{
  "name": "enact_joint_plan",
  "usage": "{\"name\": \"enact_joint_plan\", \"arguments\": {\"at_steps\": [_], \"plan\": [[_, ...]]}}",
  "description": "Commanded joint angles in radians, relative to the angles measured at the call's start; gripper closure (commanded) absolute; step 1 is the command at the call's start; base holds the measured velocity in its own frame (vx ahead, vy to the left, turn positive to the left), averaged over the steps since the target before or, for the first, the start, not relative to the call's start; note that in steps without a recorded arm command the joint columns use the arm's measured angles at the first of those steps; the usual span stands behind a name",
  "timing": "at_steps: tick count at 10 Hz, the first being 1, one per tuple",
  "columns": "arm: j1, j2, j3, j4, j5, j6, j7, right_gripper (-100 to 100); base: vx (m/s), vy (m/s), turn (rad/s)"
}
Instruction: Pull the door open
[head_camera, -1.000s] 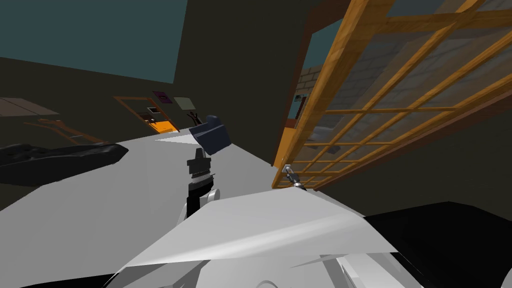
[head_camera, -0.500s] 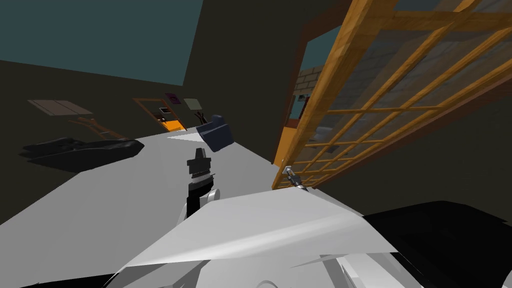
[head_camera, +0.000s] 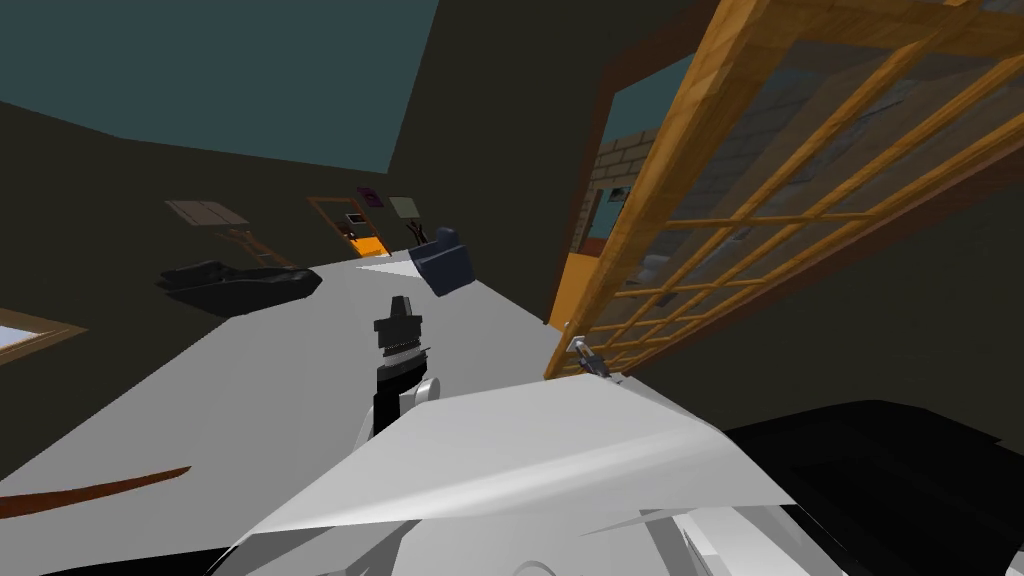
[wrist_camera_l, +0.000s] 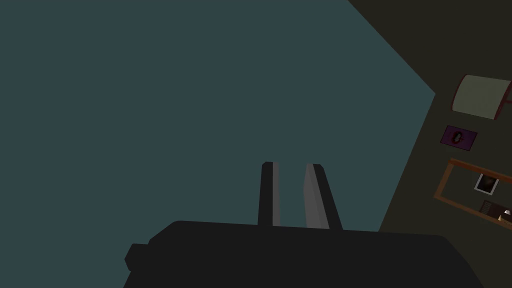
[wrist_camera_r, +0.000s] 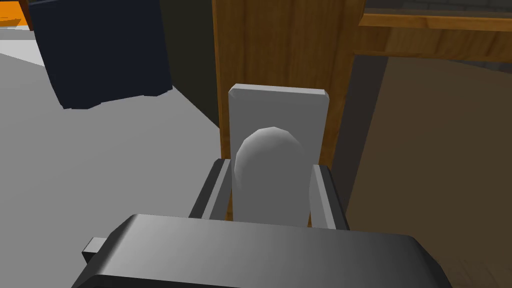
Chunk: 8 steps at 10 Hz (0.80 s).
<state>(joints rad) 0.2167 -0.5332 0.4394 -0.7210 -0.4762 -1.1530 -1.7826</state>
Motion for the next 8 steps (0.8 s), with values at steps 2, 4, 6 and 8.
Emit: {"name": "enact_joint_plan", "arguments": {"at_steps": [2, 4, 6, 8], "plan": [[0.007, -0.004, 0.010, 0.013, 0.005, -0.020, -0.010, 100, -0.112, -0.035, 0.090], [0.011, -0.010, 0.018, 0.029, 0.009, -0.045, -0.022, 100, -0.202, -0.078, 0.154], [0.020, -0.013, 0.016, 0.038, 0.004, -0.062, -0.027, -100, -0.237, 0.005, 0.009], [0.034, -0.016, 0.010, 0.039, -0.004, -0.072, -0.029, -100, -0.180, 0.080, -0.139]]}}
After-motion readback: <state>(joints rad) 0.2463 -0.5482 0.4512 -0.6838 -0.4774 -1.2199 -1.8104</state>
